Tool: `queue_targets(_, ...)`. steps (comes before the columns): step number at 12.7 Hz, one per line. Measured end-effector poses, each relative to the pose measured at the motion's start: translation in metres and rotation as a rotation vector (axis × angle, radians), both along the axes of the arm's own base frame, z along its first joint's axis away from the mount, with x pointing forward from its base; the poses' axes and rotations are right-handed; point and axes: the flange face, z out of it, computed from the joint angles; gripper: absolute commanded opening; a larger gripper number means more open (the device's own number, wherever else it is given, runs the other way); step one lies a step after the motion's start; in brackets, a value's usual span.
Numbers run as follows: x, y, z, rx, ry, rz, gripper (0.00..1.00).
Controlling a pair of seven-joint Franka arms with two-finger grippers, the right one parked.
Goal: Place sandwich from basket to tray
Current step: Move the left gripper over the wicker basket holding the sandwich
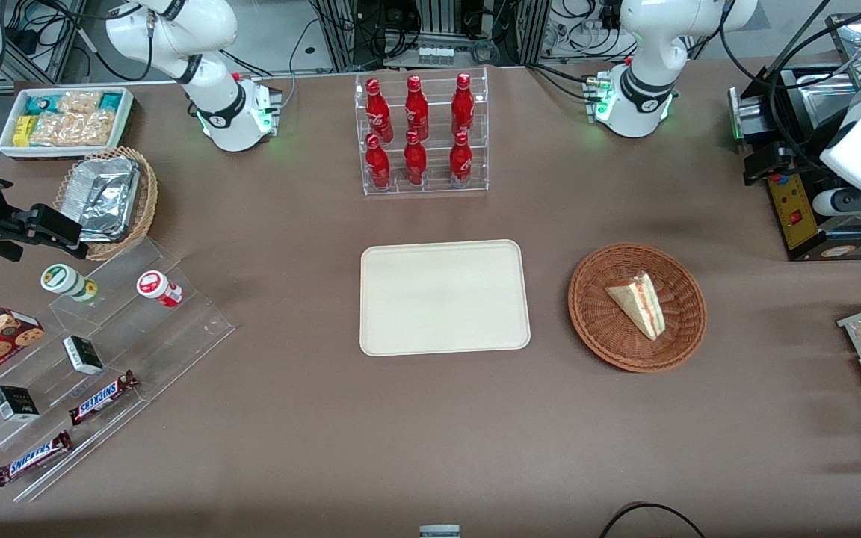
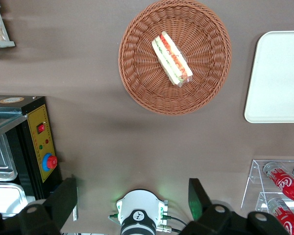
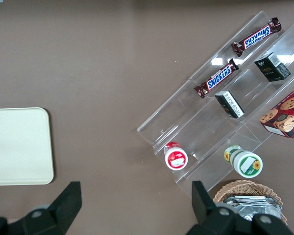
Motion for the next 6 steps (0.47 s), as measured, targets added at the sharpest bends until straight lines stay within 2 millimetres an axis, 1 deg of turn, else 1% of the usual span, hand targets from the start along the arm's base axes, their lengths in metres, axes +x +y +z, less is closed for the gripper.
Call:
queue_targets(3, 0.000, 0.000, -0.005, 0.001, 0.024, -0.001, 1.00)
queue_targets(4, 0.001, -0.001, -0.012, 0.002, 0.041, -0.003, 1.00)
queue_targets(6, 0.008, -0.004, -0.036, 0.003, 0.081, -0.007, 1.00)
